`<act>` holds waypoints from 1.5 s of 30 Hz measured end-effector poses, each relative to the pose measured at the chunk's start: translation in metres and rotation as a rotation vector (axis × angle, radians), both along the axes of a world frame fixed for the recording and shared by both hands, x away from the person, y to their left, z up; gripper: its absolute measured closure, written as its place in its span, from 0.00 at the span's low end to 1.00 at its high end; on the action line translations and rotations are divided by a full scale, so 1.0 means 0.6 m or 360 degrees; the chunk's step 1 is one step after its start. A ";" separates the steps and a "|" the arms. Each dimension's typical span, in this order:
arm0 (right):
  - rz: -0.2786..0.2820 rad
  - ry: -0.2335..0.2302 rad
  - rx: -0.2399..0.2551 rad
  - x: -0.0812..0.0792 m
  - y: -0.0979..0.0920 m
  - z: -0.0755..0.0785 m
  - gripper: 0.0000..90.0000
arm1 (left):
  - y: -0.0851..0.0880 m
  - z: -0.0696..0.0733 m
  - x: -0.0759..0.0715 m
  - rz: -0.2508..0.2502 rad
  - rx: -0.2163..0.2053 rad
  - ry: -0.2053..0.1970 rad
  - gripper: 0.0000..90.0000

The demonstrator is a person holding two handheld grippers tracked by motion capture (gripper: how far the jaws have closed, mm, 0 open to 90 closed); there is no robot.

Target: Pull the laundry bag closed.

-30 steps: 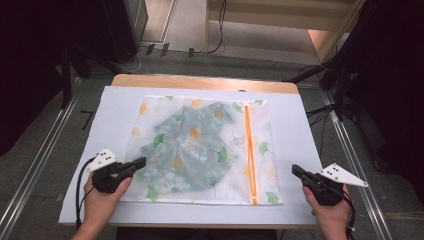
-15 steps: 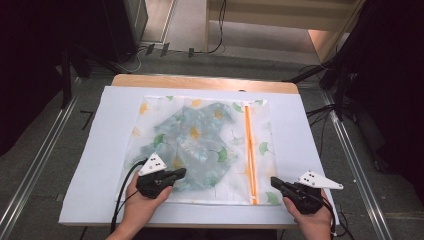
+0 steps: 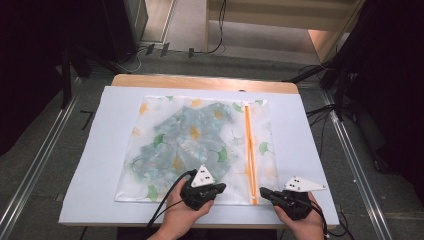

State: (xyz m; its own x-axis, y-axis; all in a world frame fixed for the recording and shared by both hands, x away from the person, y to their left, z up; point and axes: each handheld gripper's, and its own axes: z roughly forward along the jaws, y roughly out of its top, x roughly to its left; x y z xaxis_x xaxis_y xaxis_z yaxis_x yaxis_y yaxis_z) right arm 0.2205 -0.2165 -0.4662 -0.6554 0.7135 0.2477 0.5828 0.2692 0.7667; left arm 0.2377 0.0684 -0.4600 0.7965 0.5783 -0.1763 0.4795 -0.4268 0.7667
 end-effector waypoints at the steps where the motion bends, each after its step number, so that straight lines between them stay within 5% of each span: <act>1: 0.0017 0.0000 -0.0014 -0.001 0.003 0.000 1.00 | -0.005 -0.002 0.000 -0.0013 0.0005 0.0014 1.00; 8: 0.0251 -0.0056 -0.0162 -0.006 0.024 -0.007 1.00 | -0.035 -0.018 -0.003 -0.0067 0.0037 0.0081 1.00; 15: 0.0281 -0.0098 -0.0273 -0.003 0.036 -0.014 1.00 | -0.066 -0.029 -0.011 -0.0133 0.0094 0.0082 1.00; 25: 0.0276 -0.0107 -0.0292 0.004 0.039 -0.020 1.00 | -0.071 -0.032 -0.015 -0.0120 0.0144 0.0038 1.00; 32: 0.0239 -0.0064 -0.0220 0.009 0.026 -0.018 1.00 | -0.089 -0.031 -0.028 -0.0185 0.0069 0.0067 0.98; 36: 0.0241 -0.0059 -0.0214 0.008 0.020 -0.019 1.00 | -0.099 -0.033 -0.026 -0.0134 0.0032 0.0066 0.94; 42: 0.0248 -0.0071 -0.0173 0.007 0.022 -0.014 1.00 | -0.103 -0.036 -0.031 -0.0122 0.0097 0.0035 1.00; 45: 0.0269 -0.0042 -0.0188 0.008 0.028 -0.019 1.00 | -0.102 -0.037 -0.028 -0.0124 0.0081 0.0075 1.00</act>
